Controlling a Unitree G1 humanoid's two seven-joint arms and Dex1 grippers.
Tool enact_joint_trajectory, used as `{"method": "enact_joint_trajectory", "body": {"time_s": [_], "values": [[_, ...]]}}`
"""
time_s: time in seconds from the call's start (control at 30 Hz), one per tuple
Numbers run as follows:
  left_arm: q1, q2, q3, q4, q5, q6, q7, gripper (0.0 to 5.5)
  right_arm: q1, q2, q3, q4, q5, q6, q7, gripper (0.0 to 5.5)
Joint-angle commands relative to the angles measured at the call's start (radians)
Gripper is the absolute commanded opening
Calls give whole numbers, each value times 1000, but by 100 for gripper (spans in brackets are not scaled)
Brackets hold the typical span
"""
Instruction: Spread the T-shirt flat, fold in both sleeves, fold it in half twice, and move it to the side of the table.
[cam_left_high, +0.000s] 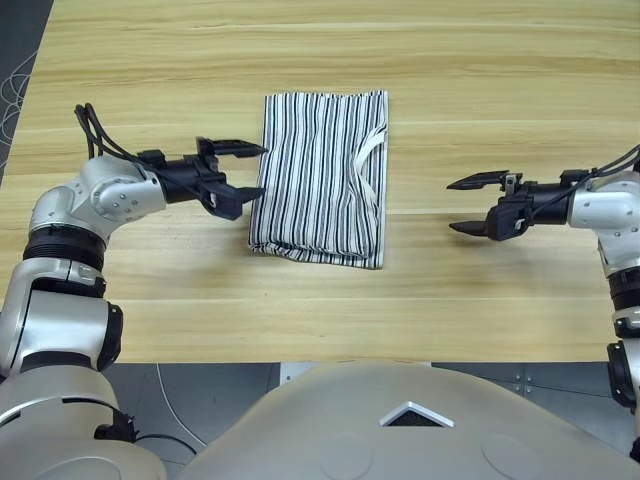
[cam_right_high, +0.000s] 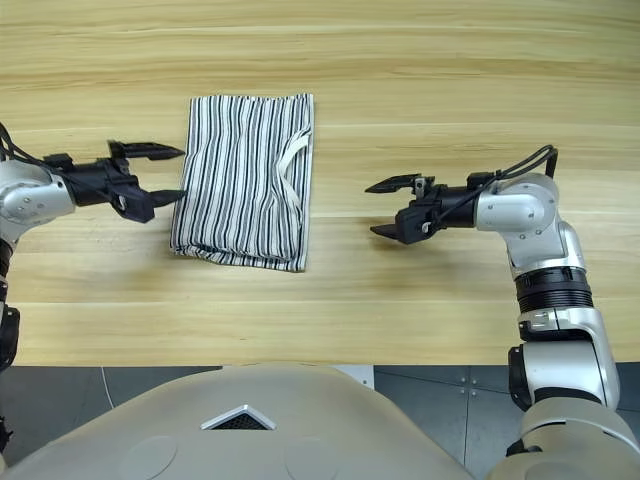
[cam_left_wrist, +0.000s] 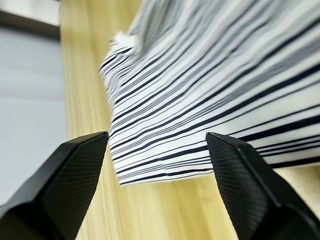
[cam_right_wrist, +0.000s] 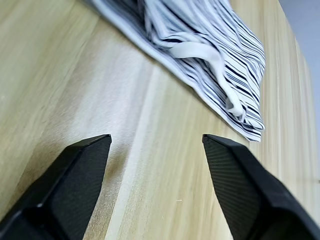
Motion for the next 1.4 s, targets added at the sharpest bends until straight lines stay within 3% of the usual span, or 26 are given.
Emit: {"method": "enact_joint_trajectory", "body": {"time_s": [0.03,0.13,0.27,0.53,0.67,1.0,1.2,1.4], "values": [[-27,146,-227,-106,545,36,544,367,-57,17,2,66,-287,-364,-243,344],[-79,195,-319,-104,692,46,740,367,-69,28,10,89,-390,-431,-343,344],[-200,227,-332,-86,728,10,945,367,-105,37,44,140,-529,-442,-489,344],[-341,244,-351,-64,720,-83,1055,367,-174,27,136,154,-680,-407,-723,344],[-315,257,-527,29,928,59,1153,367,-197,30,185,142,-693,-398,-781,344],[-292,156,-779,216,1025,154,1347,367,-216,54,302,151,-550,-384,-770,344],[-326,151,-797,67,949,61,1325,367,-230,69,363,189,-445,-374,-723,344],[-302,136,-829,90,934,54,1298,367,-253,85,465,293,-229,-355,-582,344]]}}
